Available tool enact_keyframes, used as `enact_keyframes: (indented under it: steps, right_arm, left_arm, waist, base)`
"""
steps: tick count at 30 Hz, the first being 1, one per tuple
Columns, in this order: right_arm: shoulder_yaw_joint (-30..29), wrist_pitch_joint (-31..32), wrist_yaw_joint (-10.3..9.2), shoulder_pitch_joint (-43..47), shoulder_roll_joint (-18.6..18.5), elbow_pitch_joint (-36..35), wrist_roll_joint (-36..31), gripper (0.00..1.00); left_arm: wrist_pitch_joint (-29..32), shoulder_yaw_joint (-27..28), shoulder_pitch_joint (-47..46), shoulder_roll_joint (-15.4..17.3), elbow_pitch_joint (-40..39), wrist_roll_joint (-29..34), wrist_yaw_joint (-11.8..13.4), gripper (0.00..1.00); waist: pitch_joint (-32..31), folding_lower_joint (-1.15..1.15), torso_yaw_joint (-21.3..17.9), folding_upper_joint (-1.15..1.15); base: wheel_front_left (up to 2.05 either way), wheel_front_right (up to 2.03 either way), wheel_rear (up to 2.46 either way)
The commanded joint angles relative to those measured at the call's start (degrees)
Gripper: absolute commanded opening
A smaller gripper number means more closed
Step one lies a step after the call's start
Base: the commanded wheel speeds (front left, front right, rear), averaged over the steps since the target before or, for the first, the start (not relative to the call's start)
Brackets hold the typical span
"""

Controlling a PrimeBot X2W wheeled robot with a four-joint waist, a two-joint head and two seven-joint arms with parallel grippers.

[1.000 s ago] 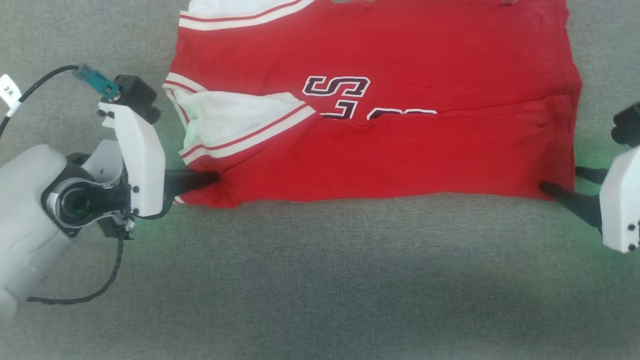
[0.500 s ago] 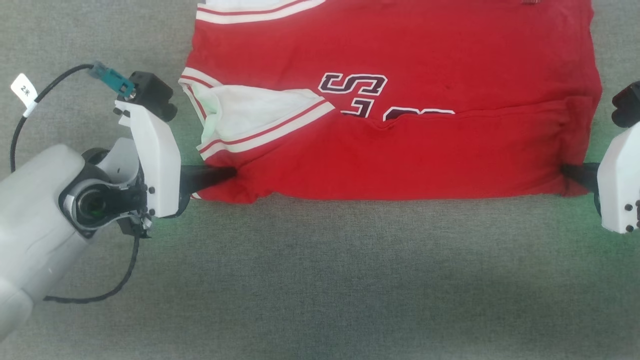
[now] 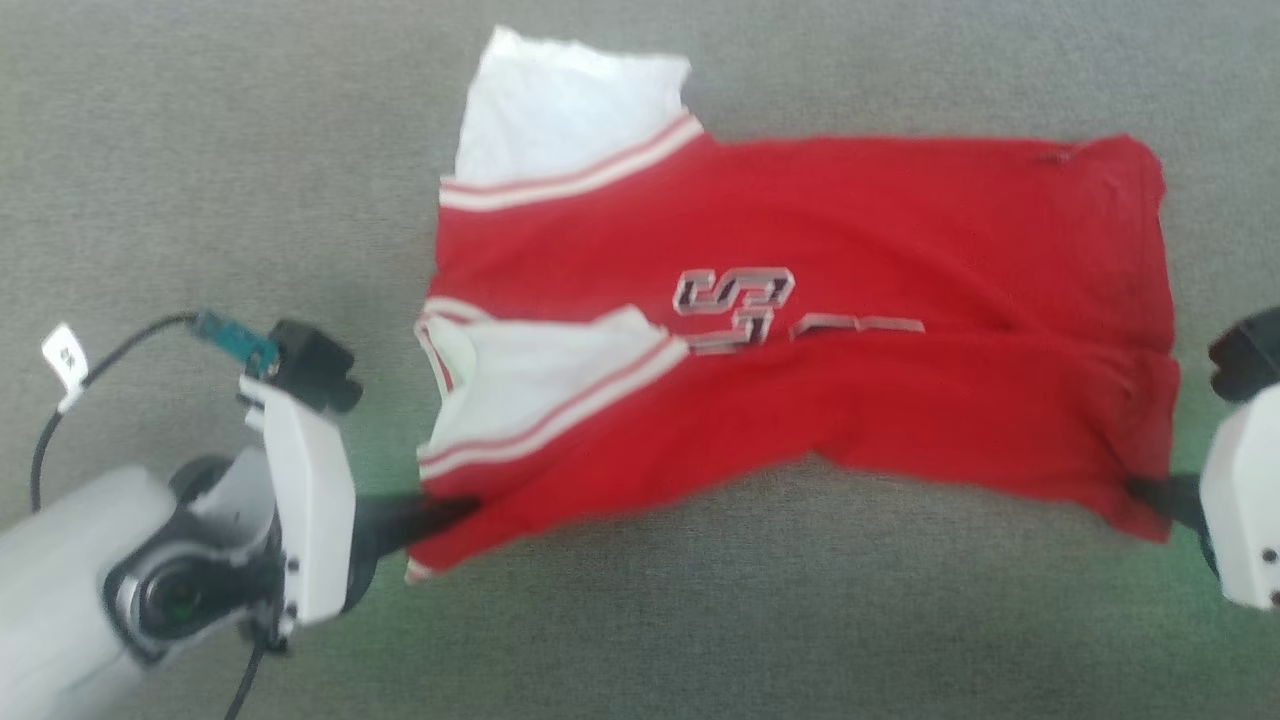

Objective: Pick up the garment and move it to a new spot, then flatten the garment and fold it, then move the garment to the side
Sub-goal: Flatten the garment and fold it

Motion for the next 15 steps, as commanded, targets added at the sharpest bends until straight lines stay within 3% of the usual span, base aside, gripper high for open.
enact_keyframes:
  steps: [1,6,11,12,13,14,15]
  right_arm:
    - [-0.72,0.46,0.00,2.52,-1.19,-0.41,0.89,0.00]
    - [-2.90,-0.16,0.00,6.88,-3.87,-1.57,1.71,0.00]
    - [-3.93,-1.90,0.00,8.20,-4.07,-1.91,1.12,0.00]
    - [-4.07,-2.57,0.00,8.25,-3.83,-1.96,0.76,0.31]
    - [-4.23,-3.47,0.00,8.26,-3.60,-2.07,0.38,0.76]
    - [-4.72,-4.63,0.00,8.26,-3.35,-2.04,-0.05,1.00]
    - [-5.13,-5.66,0.00,8.32,-3.12,-1.89,-0.40,1.00]
  left_arm:
    - [-0.93,-0.38,2.37,1.82,-2.74,-0.64,0.49,0.00]
    - [-2.87,-0.55,5.88,5.53,-8.81,-1.13,2.14,0.00]
    - [-4.02,-0.85,7.52,6.67,-11.06,-0.66,3.34,0.00]
    - [-4.55,-0.71,7.66,6.60,-11.19,-0.66,3.69,0.11]
    - [-5.12,-0.54,7.87,6.57,-11.27,-0.56,4.01,0.42]
    - [-5.84,-0.26,7.96,6.60,-11.25,-0.19,4.34,0.95]
    - [-6.50,-0.05,8.12,6.66,-11.11,-0.05,4.60,1.00]
  waist:
    - [-0.80,0.00,0.73,0.00]
    - [-1.12,0.00,1.24,0.00]
    - [-1.12,0.00,1.21,0.00]
    - [-1.19,0.00,1.16,0.00]
    - [-1.38,0.00,1.05,0.00]
    - [-1.48,0.00,1.02,0.00]
    - [-1.67,0.00,0.98,0.00]
  base:
    - [0.00,0.00,0.00]
    - [0.00,0.00,0.00]
    - [0.00,0.00,0.00]
    - [0.00,0.00,0.00]
    - [0.00,0.00,0.00]
    - [0.00,0.00,0.00]
    - [0.00,0.00,0.00]
